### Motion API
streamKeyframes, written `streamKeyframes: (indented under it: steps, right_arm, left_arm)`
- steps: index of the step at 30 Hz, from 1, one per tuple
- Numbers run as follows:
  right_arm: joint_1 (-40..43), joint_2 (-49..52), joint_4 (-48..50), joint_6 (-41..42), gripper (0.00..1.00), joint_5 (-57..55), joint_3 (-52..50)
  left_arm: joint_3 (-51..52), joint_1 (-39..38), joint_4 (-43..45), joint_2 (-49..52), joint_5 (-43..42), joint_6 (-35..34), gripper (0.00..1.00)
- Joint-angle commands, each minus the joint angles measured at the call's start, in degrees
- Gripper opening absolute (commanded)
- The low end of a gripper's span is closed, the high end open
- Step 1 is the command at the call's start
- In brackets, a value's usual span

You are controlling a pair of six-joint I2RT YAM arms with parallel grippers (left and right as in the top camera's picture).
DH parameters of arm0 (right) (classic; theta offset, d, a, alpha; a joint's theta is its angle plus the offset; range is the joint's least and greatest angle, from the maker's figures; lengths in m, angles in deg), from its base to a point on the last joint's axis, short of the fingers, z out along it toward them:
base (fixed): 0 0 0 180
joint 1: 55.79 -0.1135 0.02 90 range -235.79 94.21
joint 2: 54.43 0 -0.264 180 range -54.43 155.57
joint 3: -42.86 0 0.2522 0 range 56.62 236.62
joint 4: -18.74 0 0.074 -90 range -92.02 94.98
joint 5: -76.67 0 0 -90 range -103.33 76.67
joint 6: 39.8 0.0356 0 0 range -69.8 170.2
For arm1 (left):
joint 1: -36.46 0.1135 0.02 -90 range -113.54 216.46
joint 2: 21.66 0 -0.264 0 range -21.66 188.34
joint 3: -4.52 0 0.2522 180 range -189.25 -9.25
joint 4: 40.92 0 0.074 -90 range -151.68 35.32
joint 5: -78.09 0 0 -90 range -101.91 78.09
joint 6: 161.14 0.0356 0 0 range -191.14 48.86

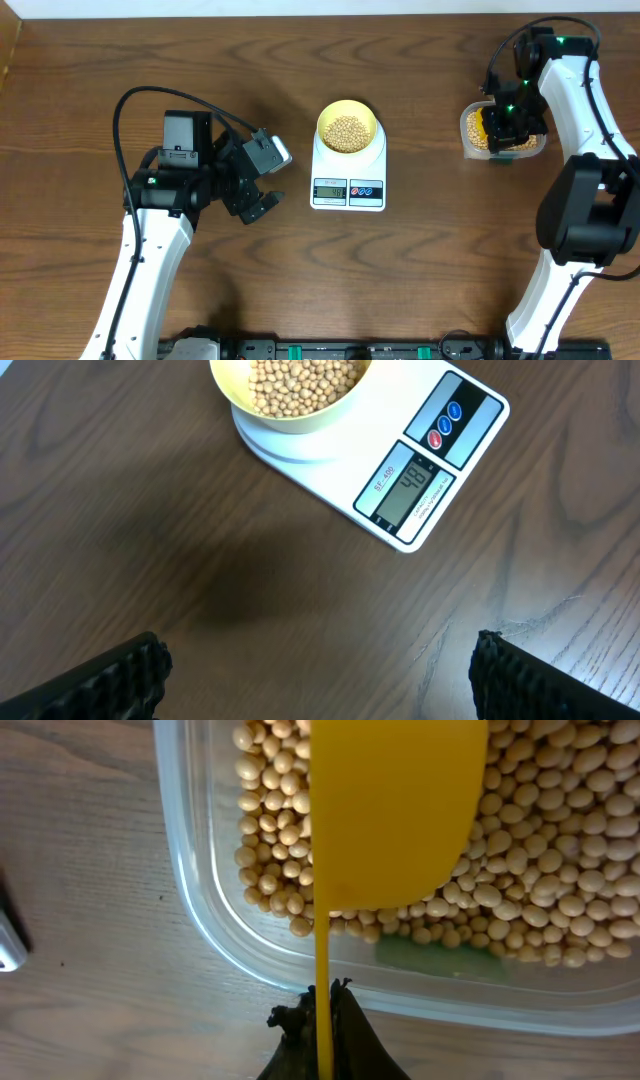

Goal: Scoop item into bowl and weigh 50g on scale

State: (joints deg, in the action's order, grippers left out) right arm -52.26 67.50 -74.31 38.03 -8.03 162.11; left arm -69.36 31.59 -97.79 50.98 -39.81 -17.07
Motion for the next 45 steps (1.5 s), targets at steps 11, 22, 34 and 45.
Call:
streamKeyframes:
  steps: [11, 22, 34, 45]
  right_arm:
    - [2.99, 0.44, -0.07, -0.15, 0.01, 13.0, 1.55]
    - [6.97, 0.44, -1.75, -0.13, 0.01, 14.36, 2.21]
    - [9.86, 0.44, -5.51, -2.29, 0.01, 16.96, 7.34]
    - [12.17, 0.44, -6.93, -7.23, 0.01, 34.56, 8.09]
  left_arm:
    - [0.5, 0.24, -0.13, 0.35, 0.35, 0.55, 0.98]
    - [0.5, 0.24, -0.13, 0.35, 0.35, 0.55, 0.97]
    - [0.5, 0.24, -0.13, 0.35, 0.35, 0.55, 0.97]
    - [0.5, 0.24, -0.13, 0.35, 0.35, 0.55, 0.98]
